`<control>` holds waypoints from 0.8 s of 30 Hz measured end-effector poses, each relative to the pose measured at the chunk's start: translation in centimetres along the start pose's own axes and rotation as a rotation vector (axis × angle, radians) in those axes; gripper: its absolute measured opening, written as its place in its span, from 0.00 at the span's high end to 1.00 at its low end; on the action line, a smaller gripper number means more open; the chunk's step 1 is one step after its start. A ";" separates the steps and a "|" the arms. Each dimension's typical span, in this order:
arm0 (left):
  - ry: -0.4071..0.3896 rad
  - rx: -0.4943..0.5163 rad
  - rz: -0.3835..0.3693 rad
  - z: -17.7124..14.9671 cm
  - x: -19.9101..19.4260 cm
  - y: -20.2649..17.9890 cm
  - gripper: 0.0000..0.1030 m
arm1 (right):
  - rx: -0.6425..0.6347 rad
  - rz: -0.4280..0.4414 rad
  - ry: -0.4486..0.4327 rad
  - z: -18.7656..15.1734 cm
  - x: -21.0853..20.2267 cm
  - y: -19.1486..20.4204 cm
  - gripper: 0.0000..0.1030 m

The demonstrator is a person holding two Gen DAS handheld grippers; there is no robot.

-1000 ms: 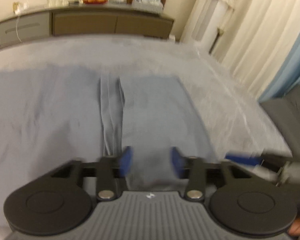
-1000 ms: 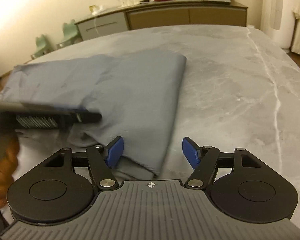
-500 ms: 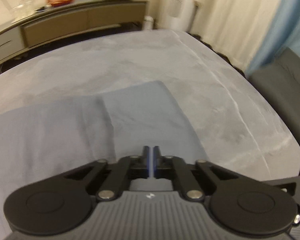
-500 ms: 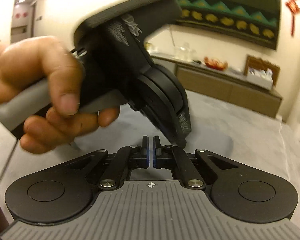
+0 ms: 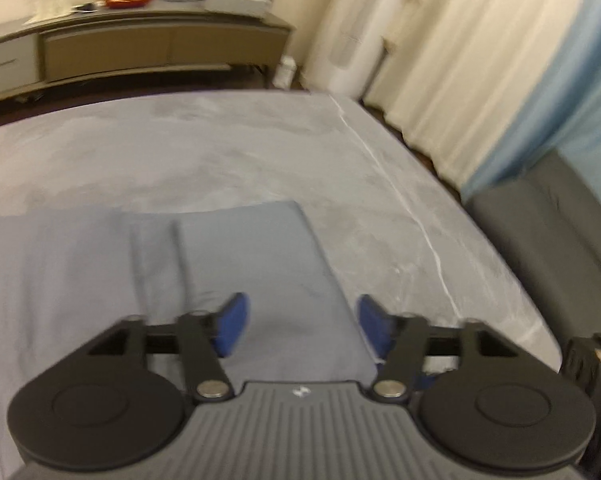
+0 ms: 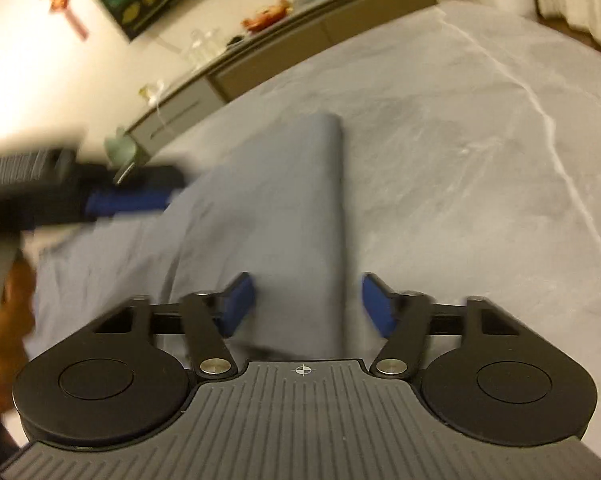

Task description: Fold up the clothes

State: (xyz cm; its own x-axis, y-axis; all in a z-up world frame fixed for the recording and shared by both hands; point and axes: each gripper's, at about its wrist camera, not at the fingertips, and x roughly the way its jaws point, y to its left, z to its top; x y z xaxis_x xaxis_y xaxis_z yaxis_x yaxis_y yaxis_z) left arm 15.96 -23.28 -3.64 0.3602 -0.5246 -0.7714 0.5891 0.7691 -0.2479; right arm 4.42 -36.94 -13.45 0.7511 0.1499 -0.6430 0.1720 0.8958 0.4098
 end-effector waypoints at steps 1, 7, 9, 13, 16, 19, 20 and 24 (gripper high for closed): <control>0.028 0.030 0.007 0.3 0.9 -0.8 0.23 | -0.056 -0.026 -0.019 -0.2 -0.2 0.9 0.85; 0.148 0.175 0.133 0.7 4.9 -3.4 0.50 | -0.358 -0.078 -0.170 -1.1 -1.9 5.6 0.95; 0.160 0.188 0.146 0.2 4.8 -2.9 0.80 | -0.371 -0.029 -0.189 -1.2 -2.1 6.0 0.95; 0.058 0.028 0.040 -0.6 -0.1 2.0 0.86 | -0.323 0.099 -0.236 -0.8 -3.2 6.2 0.50; -0.031 -0.110 -0.041 -1.4 -4.3 7.2 0.86 | -0.295 0.206 -0.285 -0.6 -4.3 6.5 0.38; -0.084 -0.232 -0.086 -3.8 -7.0 13.0 0.87 | -0.305 0.282 -0.253 -0.6 -3.8 7.3 0.39; -0.093 -0.279 -0.086 -4.8 -7.6 14.8 0.87 | -0.316 0.290 -0.227 -0.7 -3.3 7.8 0.40; -0.077 -0.373 -0.069 -7.7 -7.3 19.5 0.87 | -0.358 0.295 -0.112 -1.1 -0.4 10.2 0.60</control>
State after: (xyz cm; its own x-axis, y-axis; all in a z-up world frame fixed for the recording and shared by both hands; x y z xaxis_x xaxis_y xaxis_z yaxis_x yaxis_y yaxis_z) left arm 19.30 -1.66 -7.36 0.3907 -0.5948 -0.7026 0.3150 0.8035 -0.5051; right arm 5.16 -27.39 -9.72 0.8021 0.3912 -0.4512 -0.2748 0.9126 0.3028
